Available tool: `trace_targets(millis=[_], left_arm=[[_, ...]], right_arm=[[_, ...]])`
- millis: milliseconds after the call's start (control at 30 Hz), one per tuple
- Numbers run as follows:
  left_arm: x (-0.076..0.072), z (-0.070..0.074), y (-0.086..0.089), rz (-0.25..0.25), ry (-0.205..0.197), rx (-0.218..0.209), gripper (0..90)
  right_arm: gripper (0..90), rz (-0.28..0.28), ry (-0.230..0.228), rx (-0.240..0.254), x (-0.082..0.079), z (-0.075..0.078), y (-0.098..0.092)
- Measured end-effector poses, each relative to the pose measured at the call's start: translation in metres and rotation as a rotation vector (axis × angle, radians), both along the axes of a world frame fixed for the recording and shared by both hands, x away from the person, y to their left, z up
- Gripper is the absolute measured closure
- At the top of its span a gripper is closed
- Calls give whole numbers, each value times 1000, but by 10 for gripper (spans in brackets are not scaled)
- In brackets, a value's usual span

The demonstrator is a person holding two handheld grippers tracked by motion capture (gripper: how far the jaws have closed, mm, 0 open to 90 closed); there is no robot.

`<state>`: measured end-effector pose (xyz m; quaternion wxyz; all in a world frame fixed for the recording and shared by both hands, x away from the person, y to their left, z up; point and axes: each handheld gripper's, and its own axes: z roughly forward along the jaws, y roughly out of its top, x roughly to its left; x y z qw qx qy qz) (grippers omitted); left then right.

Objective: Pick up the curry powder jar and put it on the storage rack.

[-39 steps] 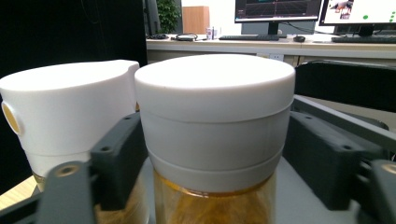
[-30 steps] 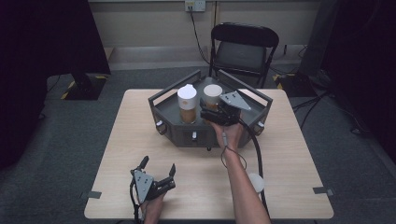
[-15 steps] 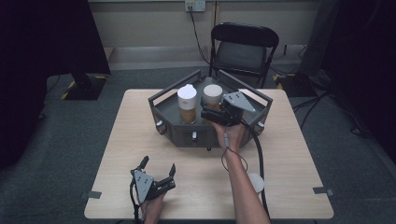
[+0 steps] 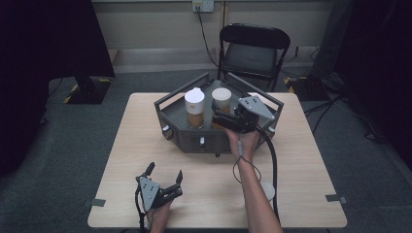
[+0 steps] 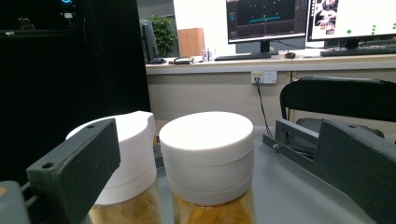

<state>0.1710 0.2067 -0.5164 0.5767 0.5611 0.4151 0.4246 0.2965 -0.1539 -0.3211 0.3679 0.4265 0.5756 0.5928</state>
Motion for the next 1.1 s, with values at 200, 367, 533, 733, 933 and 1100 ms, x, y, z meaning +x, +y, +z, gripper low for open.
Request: trace_targets(millis=[200, 367, 533, 733, 933, 1100], left_arm=[[0, 0, 0, 0, 1, 0, 9], [0, 0, 0, 0, 1, 0, 9], [0, 0, 0, 0, 1, 1, 9], [0, 0, 0, 0, 0, 0, 9], [0, 0, 0, 0, 1, 0, 9], [0, 0, 0, 0, 1, 0, 9]], right_arm=[[0, 17, -15, 14, -7, 4, -2], [0, 18, -18, 26, -13, 6, -5], [0, 32, -39, 20, -22, 11, -8], [0, 34, -47, 9, -33, 17, -12], [0, 33, -82, 3, -47, 19, -16], [0, 33, -107, -8, -61, 21, -20]])
